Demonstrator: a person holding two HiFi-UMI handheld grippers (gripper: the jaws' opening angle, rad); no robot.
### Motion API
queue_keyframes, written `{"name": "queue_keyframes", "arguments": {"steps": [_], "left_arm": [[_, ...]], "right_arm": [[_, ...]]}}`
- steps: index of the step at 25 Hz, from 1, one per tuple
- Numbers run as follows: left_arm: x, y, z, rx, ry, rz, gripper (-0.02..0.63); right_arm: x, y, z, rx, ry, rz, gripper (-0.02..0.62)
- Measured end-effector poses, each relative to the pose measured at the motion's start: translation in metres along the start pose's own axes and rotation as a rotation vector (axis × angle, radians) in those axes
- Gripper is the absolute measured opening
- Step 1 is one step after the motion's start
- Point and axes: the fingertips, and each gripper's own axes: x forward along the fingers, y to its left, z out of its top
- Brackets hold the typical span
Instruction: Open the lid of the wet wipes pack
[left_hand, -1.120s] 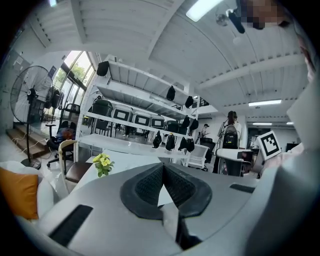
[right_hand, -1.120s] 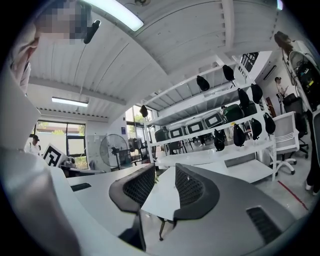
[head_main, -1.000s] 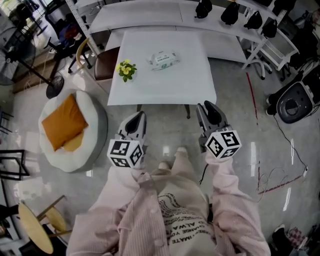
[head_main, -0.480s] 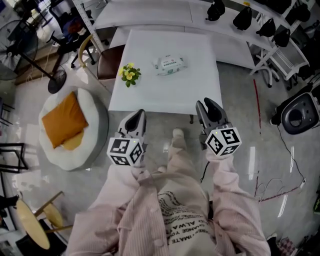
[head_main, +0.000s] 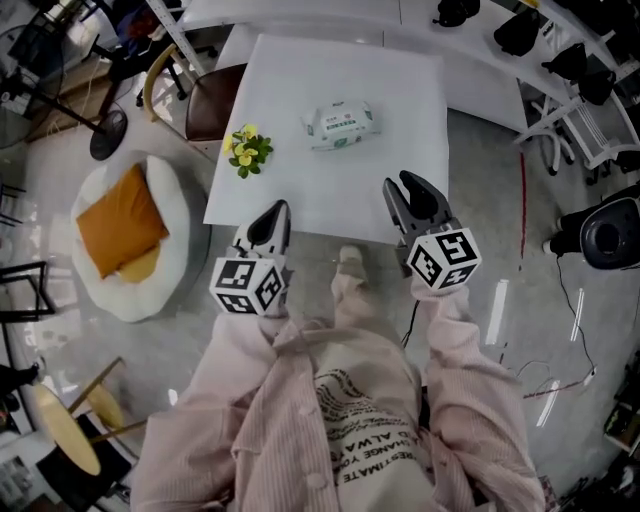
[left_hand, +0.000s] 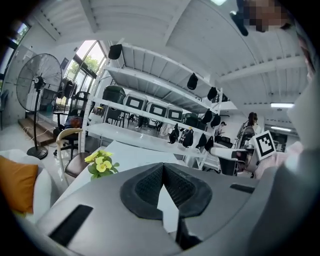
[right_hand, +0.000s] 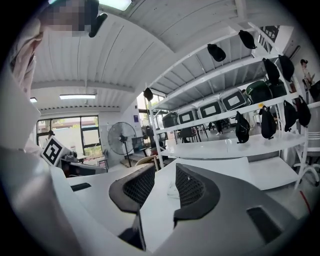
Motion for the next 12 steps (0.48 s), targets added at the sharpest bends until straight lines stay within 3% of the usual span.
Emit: {"name": "queue_keyframes", "arguments": {"steps": [12], "left_arm": [[0.092,0.010,-0.005,-0.068,0.066,0.047,-0.002]], "right_arm": [[0.083,-0.059,-0.012,-0.047,0.129,0.139,0.101]]}}
